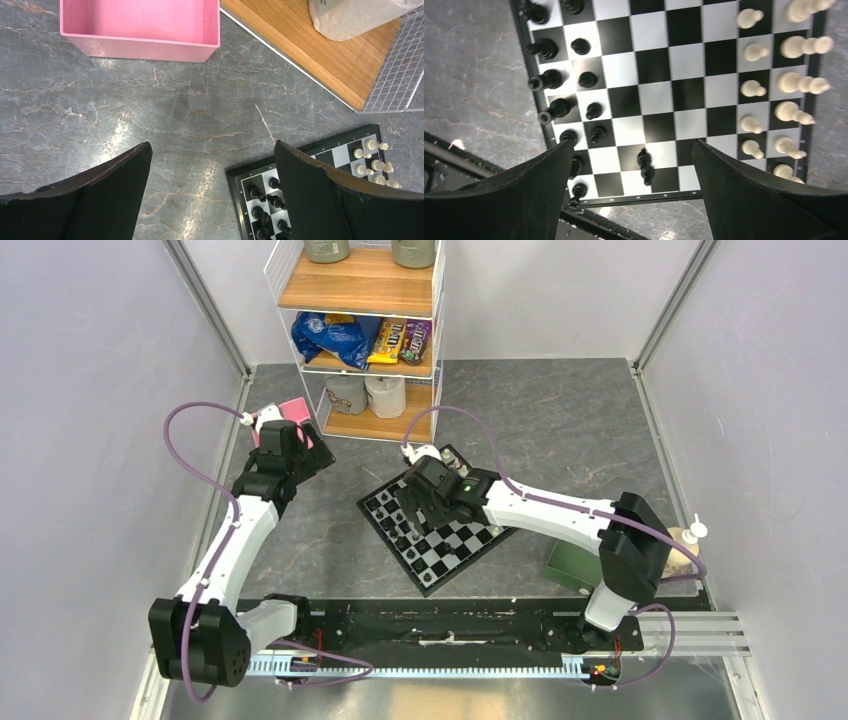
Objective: Set up the chess pieces on the board
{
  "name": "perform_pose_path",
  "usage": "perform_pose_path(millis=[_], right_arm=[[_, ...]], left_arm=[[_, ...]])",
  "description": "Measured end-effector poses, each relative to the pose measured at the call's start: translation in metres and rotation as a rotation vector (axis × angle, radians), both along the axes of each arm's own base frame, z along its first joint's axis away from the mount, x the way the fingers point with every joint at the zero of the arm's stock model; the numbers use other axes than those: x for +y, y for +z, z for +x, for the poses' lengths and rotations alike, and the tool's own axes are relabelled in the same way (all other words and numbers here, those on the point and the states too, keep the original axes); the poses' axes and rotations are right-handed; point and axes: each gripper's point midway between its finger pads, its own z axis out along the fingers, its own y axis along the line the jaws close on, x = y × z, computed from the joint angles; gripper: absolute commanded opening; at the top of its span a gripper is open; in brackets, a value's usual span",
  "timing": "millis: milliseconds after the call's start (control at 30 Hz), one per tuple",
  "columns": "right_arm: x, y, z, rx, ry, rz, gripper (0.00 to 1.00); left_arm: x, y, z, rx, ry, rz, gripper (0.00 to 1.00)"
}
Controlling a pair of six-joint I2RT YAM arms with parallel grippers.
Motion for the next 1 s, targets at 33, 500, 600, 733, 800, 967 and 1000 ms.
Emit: perform_pose_path(millis=[33,500,600,733,800,967,1000], right_arm=[[-0.003,0.001,0.003,-0.014,-0.013,-0.004,0.97],[-0.025,0.009,0.026,-0.001,-0.164,0.117,0.97],[-0.023,0.008,0.022,0.016,-0.152,0.125,0.94],[-0.023,0.006,0.019,0.031,-0.148,0.12,0.89],[-0.025,0.003,0.017,0.041,-0.145,0.113,0.84],[-0.031,-0.007,0.006,0.08,-0.135,0.084,0.71],[-0.032,-0.01,0.003,0.089,-0.134,0.076,0.7]], left_arm=[[0.0,-0.001,0.0,0.002,0.0,0.0,1.0],[-0.002,0.04,0.022,-0.035,0.045,-0.04,1.0],[-0.002,0.049,0.024,-0.046,0.055,-0.052,1.0],[0.002,0.035,0.015,-0.027,0.081,-0.047,1.0],[0.003,0.017,0.002,0.003,0.086,-0.047,1.0],[0.004,-0.015,-0.02,0.047,0.083,-0.05,1.0],[0.004,-0.017,-0.021,0.05,0.081,-0.05,1.0]])
